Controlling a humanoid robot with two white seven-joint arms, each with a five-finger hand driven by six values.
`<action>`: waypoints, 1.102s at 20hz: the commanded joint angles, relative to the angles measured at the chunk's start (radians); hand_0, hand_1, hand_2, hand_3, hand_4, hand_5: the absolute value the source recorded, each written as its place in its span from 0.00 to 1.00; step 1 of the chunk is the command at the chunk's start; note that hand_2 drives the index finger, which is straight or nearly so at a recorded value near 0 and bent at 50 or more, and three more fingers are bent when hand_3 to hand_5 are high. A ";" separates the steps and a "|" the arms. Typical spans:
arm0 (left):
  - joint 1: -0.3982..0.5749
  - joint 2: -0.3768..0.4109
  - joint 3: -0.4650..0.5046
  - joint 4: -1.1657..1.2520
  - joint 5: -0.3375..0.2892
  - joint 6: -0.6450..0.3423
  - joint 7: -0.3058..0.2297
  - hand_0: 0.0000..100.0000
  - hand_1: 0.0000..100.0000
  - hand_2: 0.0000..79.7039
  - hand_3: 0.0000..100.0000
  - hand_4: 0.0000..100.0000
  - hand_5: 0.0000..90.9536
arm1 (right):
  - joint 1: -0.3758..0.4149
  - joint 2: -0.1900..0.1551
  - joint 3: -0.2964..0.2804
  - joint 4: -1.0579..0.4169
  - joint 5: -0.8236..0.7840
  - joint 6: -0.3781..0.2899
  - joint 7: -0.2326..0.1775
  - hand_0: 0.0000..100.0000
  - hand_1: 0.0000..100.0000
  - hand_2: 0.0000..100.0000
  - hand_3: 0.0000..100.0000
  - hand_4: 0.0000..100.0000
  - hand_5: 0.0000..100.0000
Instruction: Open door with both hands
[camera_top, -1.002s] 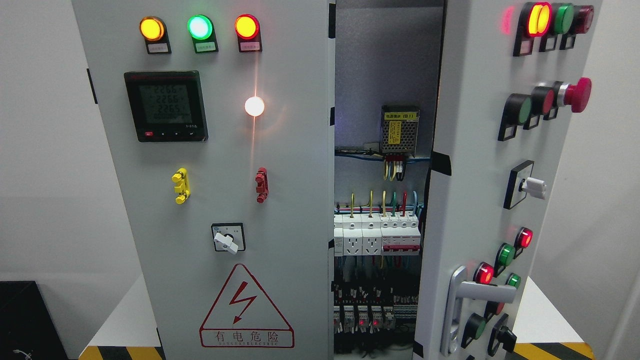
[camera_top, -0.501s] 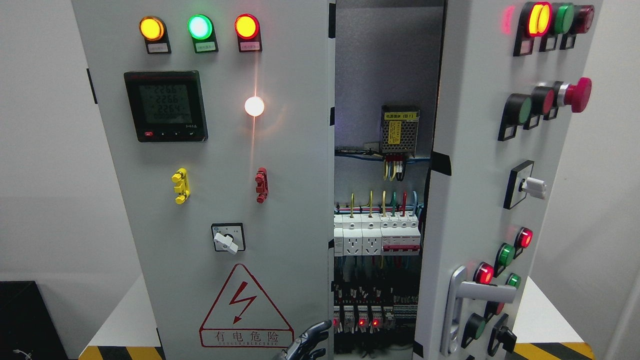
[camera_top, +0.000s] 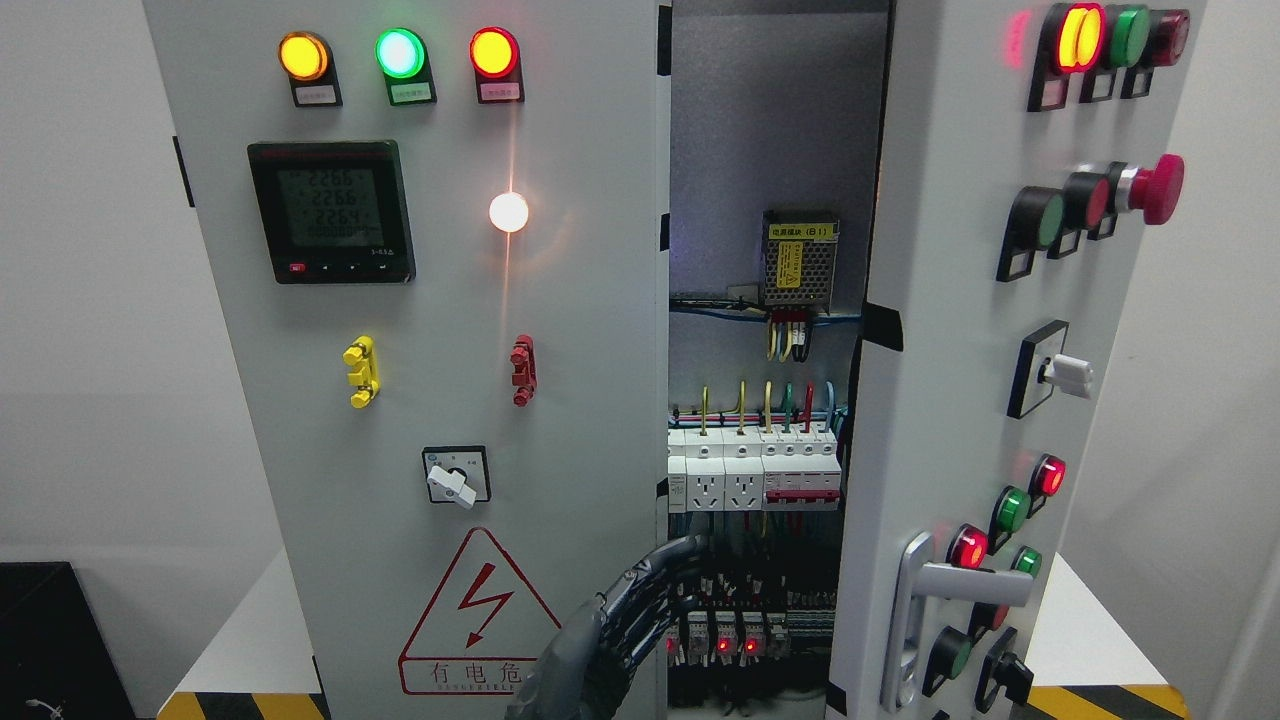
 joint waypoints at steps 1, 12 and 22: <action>-0.140 0.006 -0.068 -0.009 0.117 0.023 0.000 0.00 0.00 0.00 0.00 0.00 0.00 | 0.000 0.000 -0.005 0.001 0.018 0.001 0.000 0.19 0.00 0.00 0.00 0.00 0.00; -0.372 0.017 -0.160 -0.004 0.269 0.040 0.001 0.00 0.00 0.00 0.00 0.00 0.00 | 0.000 0.000 -0.005 0.000 0.017 0.001 0.000 0.19 0.00 0.00 0.00 0.00 0.00; -0.519 0.005 -0.201 -0.007 0.424 0.082 0.000 0.00 0.00 0.00 0.00 0.00 0.00 | 0.000 0.000 -0.005 0.000 0.018 0.001 0.000 0.19 0.00 0.00 0.00 0.00 0.00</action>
